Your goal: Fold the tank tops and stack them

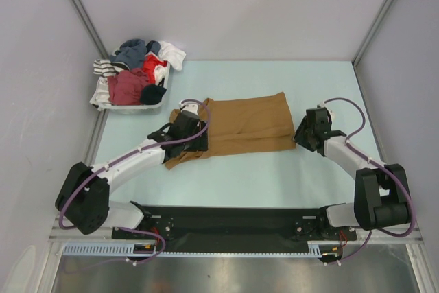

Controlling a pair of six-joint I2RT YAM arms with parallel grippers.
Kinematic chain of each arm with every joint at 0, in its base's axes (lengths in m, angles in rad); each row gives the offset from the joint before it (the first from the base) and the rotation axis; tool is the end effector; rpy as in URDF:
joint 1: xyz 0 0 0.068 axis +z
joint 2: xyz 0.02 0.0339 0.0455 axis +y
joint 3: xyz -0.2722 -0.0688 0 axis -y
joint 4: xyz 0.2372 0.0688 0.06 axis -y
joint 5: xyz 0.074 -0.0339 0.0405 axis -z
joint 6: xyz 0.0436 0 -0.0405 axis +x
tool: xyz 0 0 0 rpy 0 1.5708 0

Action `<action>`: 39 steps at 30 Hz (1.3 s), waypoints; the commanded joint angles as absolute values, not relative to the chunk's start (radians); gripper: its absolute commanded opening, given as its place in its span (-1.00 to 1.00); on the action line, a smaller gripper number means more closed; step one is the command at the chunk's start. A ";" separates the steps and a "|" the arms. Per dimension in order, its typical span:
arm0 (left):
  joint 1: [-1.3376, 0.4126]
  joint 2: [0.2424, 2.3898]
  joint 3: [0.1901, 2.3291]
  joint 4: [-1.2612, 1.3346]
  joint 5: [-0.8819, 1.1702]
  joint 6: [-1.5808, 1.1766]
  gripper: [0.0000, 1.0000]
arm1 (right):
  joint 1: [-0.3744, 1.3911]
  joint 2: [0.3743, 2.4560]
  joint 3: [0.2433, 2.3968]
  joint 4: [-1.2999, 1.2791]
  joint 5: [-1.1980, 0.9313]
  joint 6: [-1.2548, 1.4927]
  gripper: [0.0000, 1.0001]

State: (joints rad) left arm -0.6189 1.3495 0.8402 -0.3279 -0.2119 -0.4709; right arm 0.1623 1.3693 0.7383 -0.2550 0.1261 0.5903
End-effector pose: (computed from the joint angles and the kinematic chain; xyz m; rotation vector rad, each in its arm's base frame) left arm 0.2291 -0.1519 0.2292 0.0796 2.3980 -0.2594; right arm 0.2640 0.0377 0.1979 0.5753 2.3869 0.1774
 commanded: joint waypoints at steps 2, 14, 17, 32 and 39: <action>-0.621 1.331 0.819 -0.308 -0.232 -0.454 0.46 | 0.161 1.328 0.680 -0.181 0.069 0.572 0.02; -0.621 1.327 0.825 -0.330 -0.238 -0.449 0.43 | 0.164 1.402 0.634 -0.126 0.078 0.600 -0.38; -0.621 1.318 0.824 -0.334 -0.250 -0.445 0.43 | 0.164 1.361 0.611 -0.146 0.113 0.607 -0.72; -0.629 1.282 0.813 -0.348 -0.239 -0.433 0.40 | 0.296 1.048 0.549 -0.555 0.245 0.814 -1.00; -0.657 1.285 0.819 -0.348 -0.224 -0.385 0.36 | 0.302 0.950 0.448 -0.612 0.247 0.887 -0.70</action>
